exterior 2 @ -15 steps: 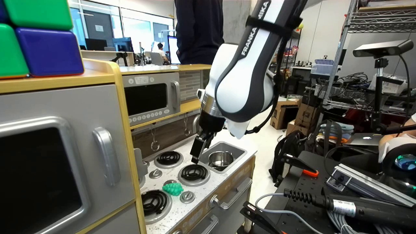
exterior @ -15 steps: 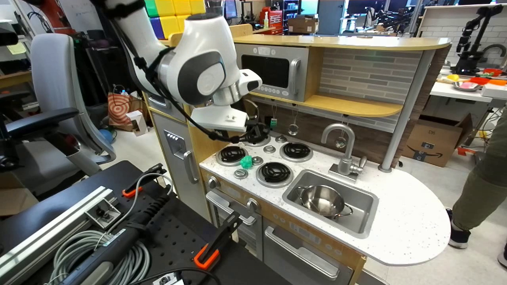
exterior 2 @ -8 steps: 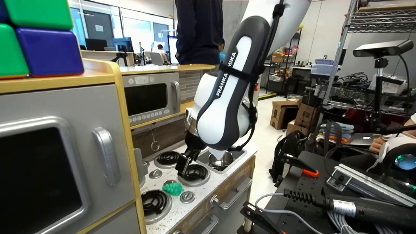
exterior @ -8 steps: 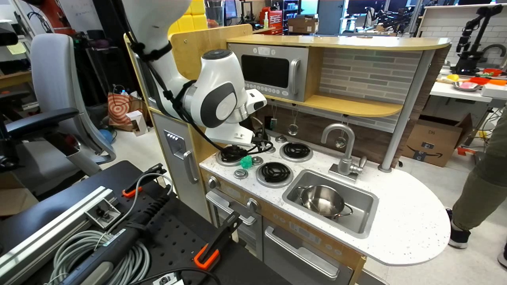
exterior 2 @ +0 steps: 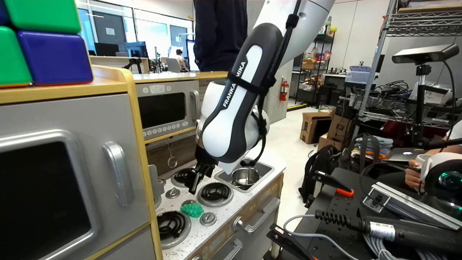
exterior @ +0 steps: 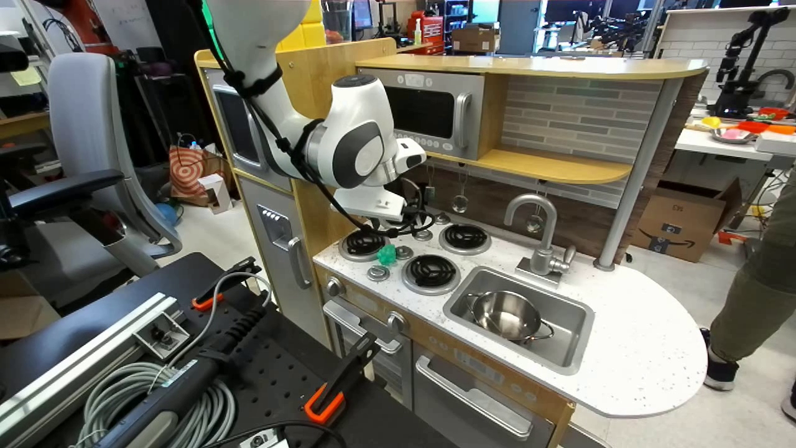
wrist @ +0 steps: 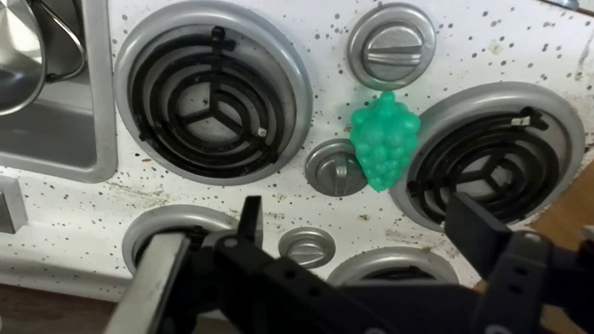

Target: Take the blue object from the stove and put it in the pot

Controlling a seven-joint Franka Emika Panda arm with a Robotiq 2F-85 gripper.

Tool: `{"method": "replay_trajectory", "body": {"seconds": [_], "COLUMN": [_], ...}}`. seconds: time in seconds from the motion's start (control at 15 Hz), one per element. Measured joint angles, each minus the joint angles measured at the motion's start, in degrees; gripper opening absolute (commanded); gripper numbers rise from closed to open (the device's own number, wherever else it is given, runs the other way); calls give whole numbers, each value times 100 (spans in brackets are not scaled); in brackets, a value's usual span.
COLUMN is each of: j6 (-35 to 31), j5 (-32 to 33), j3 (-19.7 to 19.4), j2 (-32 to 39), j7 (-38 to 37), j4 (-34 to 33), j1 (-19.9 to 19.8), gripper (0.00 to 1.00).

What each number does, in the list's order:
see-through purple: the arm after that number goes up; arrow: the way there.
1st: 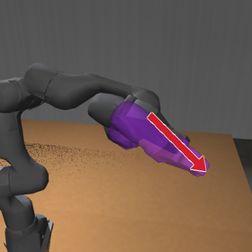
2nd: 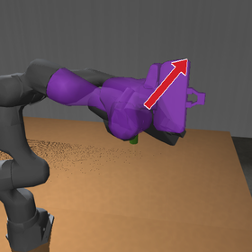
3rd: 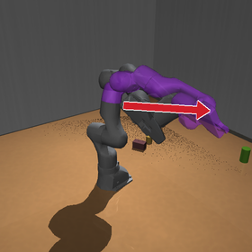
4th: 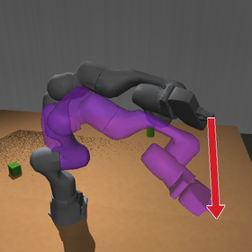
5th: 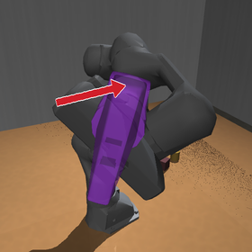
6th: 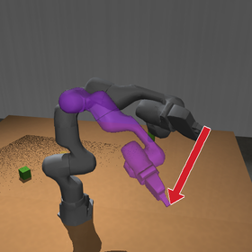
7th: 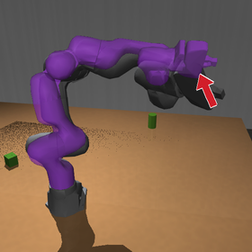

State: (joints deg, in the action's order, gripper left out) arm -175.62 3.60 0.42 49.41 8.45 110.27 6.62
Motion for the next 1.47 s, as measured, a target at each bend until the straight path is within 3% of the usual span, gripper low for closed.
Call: {"method": "replay_trajectory", "body": {"seconds": [0.33, 0.67, 1.2, 1.47], "j6": [907, 1021, 1246, 1268], "j5": [0, 1, 0, 0], "j3": [-177, -170, 261, 331], "j2": [314, 525, 545, 706], "j7": [-227, -233, -73, -35], "j4": [-575, -815, -819, -1016], "j1": [300, 347, -154, -159], "gripper": [100, 100, 100, 100]}}
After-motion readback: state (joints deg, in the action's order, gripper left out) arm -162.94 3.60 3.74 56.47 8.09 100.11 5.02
